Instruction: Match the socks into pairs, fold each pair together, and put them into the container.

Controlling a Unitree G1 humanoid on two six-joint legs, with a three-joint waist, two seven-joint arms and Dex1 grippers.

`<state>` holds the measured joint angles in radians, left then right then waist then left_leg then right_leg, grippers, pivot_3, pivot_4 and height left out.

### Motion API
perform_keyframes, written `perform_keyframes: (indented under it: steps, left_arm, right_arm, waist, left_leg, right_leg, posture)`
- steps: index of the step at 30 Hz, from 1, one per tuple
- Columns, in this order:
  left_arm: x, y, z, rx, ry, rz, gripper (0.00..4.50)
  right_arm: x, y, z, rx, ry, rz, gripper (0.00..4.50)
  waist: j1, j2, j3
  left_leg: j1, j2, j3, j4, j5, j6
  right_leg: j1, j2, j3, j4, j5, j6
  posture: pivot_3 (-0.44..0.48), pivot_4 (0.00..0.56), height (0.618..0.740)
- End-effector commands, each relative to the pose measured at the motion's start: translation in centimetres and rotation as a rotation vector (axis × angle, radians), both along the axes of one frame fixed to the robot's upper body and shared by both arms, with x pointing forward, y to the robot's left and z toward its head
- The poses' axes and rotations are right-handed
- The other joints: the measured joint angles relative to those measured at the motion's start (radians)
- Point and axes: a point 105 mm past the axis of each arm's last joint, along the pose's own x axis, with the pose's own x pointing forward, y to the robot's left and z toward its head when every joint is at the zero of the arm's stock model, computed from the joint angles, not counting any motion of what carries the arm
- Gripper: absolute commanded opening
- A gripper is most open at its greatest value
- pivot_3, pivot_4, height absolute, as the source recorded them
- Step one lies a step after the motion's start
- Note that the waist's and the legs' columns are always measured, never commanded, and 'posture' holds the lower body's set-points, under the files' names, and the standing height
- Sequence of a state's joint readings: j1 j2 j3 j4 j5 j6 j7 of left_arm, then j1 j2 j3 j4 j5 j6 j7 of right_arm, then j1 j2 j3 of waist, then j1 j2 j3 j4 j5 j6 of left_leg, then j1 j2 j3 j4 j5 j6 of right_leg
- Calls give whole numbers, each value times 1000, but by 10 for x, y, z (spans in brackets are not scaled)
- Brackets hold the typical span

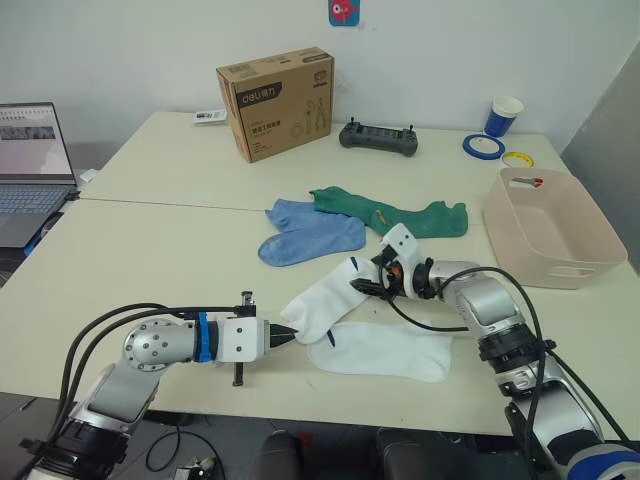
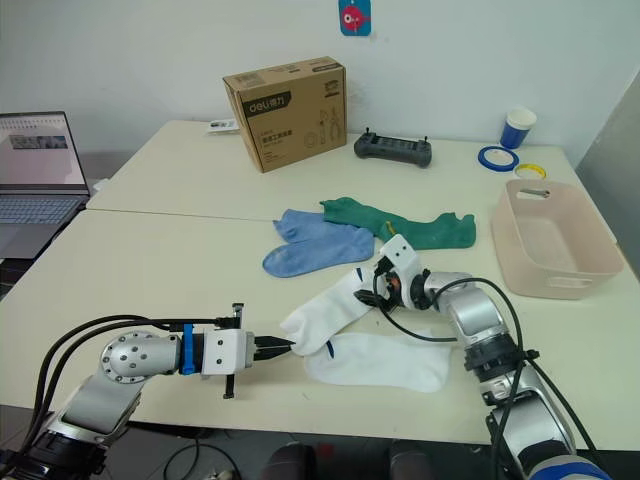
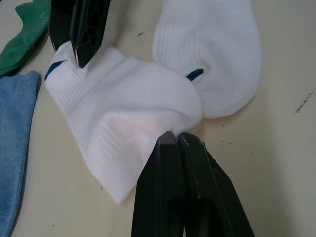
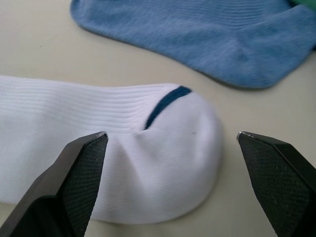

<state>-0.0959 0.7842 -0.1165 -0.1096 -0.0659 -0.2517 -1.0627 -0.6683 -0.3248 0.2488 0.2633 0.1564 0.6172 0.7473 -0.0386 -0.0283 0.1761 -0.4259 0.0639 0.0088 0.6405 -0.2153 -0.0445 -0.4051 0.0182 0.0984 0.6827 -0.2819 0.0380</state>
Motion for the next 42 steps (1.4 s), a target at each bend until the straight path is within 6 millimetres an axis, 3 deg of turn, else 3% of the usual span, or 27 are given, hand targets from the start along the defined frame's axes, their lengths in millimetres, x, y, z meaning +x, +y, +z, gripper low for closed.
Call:
perform_keyframes:
  steps: [1,10,16,20,24,27,33,37,42]
  left_arm:
    - [2,3,7,-13,-32,24,0]
    - [4,2,11,-16,-63,3,0]
    - [10,5,26,-47,-110,-13,0]
    - [-6,-22,38,-115,-91,-149,0]
    - [-21,-49,33,-59,-61,-288,0]
    - [-25,-78,49,-128,32,-384,0]
    - [-22,-109,53,-169,388,-422,0]
    - [-19,-113,38,-49,489,-420,0]
    - [-6,-123,27,-17,467,-385,0]
  right_arm:
    - [0,5,10,20,-22,29,3233]
    - [-4,-12,25,67,-9,-23,44]
    - [-23,-32,43,93,15,-49,15]
    - [-39,-42,56,84,9,-58,15]
    - [-36,-31,61,95,3,-46,15]
    - [-23,-17,56,93,2,-20,15]
    - [-5,-1,46,79,33,74,15]
    - [-5,3,41,67,52,109,15]
    - [-8,-3,31,59,81,109,15]
  waist:
    - [0,0,0]
    - [0,0,0]
    - [2,0,0]
    - [4,0,0]
    - [0,0,0]
    - [-3,0,0]
    - [-14,0,0]
    - [-16,0,0]
    - [-15,0,0]
  left_leg:
    - [0,0,0,0,0,0]
    - [0,0,0,0,0,0]
    - [-1,0,-1,0,0,0]
    - [-2,0,-1,0,0,0]
    - [-2,0,-1,0,0,0]
    - [-2,0,-2,2,0,0]
    - [-3,0,-4,4,0,0]
    - [-5,0,-7,3,0,1]
    - [-5,0,-7,3,0,1]
  right_leg:
    - [0,0,0,0,0,0]
    - [0,0,-1,0,0,0]
    - [0,0,-1,0,0,0]
    - [-1,0,-1,-1,0,0]
    - [-1,0,0,-1,-1,2]
    - [-1,2,0,1,-1,5]
    - [0,4,-1,0,-1,5]
    - [-1,5,-2,0,0,3]
    - [-1,5,-2,0,2,1]
  posture:
    - [0,150,740]
    - [0,150,740]
    - [0,150,740]
    - [0,150,740]
    - [0,150,740]
    - [0,150,740]
    - [0,150,740]
    - [0,150,740]
    - [0,150,740]
